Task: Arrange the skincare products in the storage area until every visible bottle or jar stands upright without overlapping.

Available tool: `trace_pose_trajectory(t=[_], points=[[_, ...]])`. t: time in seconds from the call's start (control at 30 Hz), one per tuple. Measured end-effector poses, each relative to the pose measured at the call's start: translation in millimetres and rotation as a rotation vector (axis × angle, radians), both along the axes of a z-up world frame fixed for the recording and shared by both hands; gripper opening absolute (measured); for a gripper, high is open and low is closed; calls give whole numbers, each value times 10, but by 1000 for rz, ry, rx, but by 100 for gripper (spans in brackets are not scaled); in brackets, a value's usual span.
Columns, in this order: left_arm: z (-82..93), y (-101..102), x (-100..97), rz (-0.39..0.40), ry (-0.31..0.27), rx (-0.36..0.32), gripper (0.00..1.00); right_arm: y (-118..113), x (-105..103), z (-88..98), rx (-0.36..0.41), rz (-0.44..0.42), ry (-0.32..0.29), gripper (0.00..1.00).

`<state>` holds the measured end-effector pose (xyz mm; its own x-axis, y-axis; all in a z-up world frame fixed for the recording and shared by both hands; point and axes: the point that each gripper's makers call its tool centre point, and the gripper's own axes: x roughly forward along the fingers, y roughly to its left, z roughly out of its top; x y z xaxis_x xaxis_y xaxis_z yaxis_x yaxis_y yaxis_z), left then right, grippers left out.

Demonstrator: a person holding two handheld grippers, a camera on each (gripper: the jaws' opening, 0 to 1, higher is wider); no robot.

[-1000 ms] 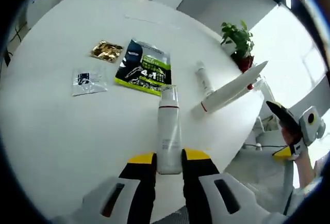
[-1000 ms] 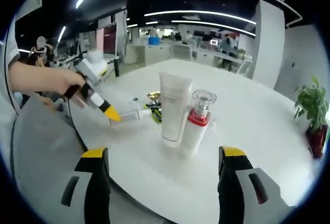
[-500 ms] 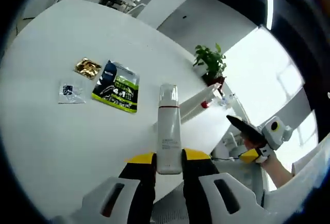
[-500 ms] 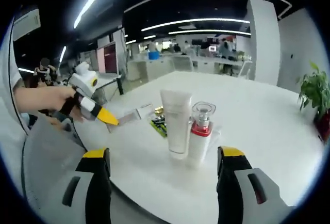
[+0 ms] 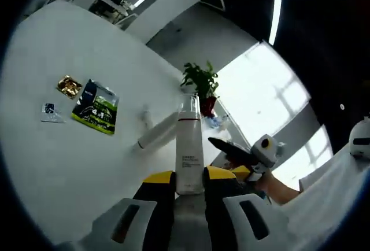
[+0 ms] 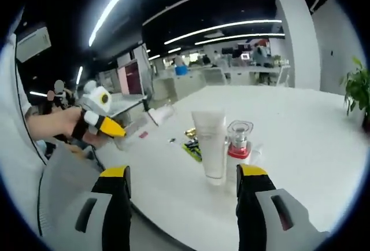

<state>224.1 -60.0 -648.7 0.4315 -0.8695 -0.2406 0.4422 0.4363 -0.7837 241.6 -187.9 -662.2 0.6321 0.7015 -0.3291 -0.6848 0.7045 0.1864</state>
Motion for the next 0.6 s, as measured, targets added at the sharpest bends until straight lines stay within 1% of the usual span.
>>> trace_pose_trajectory(t=[0.03,0.07,0.1,0.13,0.2,0.23,0.27,0.33,0.47,0.53,0.6], points=[[38,-8,-17,-5,-8,-14,16,31,-20,48,35,4,8,73],[81,-19,-31,-10,-18,-31,16,43,-26,66,51,5,12,73],[125,-33,-51,-19,-26,-51,16,96,-57,153,114,7,22,73],[185,-47,-73,-26,-36,-78,16,108,-65,171,127,9,24,73],[277,-66,-104,-34,-51,-123,16,194,-128,271,167,29,25,73],[295,-59,-105,-26,-51,-130,16,254,-163,350,200,46,22,72],[302,-58,-104,-23,-52,-132,16,272,-172,379,214,49,21,72],[328,-56,-118,-25,-67,-131,16,344,-184,556,300,54,12,72],[451,-86,-180,-47,-106,-174,16,451,-204,782,429,76,26,69],[552,-116,-236,-67,-131,-210,16,487,-212,836,459,85,32,67],[627,-142,-285,-86,-156,-227,16,587,-295,906,490,135,45,62]])
